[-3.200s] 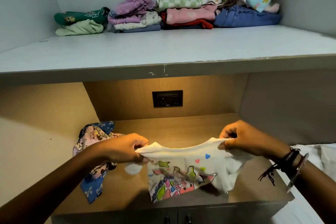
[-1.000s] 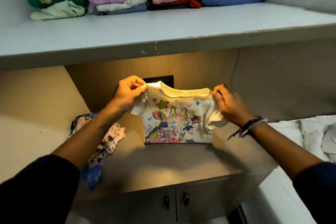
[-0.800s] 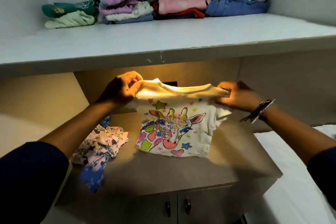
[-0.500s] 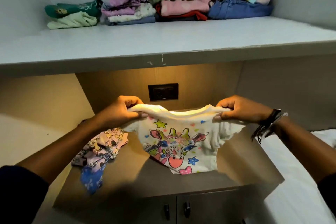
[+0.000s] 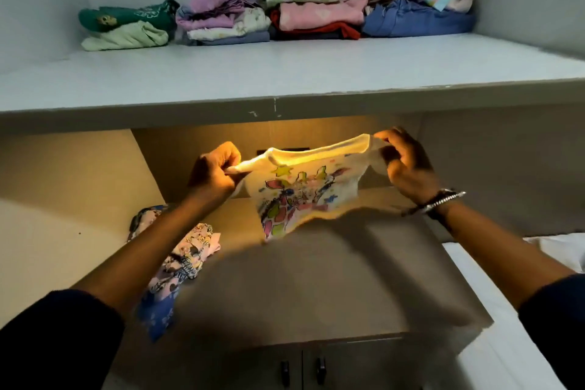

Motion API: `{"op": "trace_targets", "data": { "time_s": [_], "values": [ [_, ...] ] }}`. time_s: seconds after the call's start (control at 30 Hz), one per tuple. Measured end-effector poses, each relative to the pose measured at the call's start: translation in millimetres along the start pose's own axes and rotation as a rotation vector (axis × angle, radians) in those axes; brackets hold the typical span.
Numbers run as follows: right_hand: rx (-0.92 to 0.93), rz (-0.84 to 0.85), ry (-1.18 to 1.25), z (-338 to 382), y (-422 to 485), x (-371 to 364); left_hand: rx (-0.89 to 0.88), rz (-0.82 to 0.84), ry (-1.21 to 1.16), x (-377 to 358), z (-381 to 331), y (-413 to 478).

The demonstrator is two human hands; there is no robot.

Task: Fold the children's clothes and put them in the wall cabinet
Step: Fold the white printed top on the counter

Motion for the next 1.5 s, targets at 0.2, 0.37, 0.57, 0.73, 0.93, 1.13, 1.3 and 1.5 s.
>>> {"op": "trace_targets", "data": {
  "time_s": [0.2, 0.37, 0.57, 0.73, 0.93, 1.13, 1.3, 1.5],
  "values": [
    [0.036, 0.409, 0.063, -5.5, -113.9, -39.6, 0.002, 0.453, 0.075, -58.0, 25.0, -115.4],
    [-0.207, 0.699, 0.177, -40.7, -207.6, -82.8, 0.292, 0.881, -0.120, -118.2, 57.8, -199.3],
    [-0.424, 0.594, 0.291, -67.5, -207.2, -95.2, 0.493, 0.783, -0.381, -118.5, 71.3, -185.6],
    [-0.499, 0.549, 0.234, -90.9, -139.5, -116.2, 0.623, 0.625, -0.531, -121.8, 102.5, -111.7],
    [-0.537, 0.589, -0.416, -113.0, -67.4, -152.2, 0.689, 0.389, -0.009, -150.2, 149.1, -60.4],
    [-0.313, 0.656, -0.420, -70.5, -126.3, -194.3, 0.204, 0.714, 0.405, -199.6, 124.4, -113.8],
    [-0.285, 0.914, -0.425, -74.5, -180.5, -210.1, 0.113, 0.896, 0.409, -204.1, 109.2, -162.8],
    [-0.249, 1.006, -0.595, -116.4, -134.1, -202.3, 0.034, 1.023, 0.380, -221.0, 31.5, -197.7]
  ]
}}
Point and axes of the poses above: each hand's wrist, its own y-axis towards the middle knuckle, its own x-axis out of the back of the hand, z = x × y, the point moved 5 cm from there along y, towards the middle knuckle, and after that the axes turned 6 degrees about z, right-handed, at the moved point
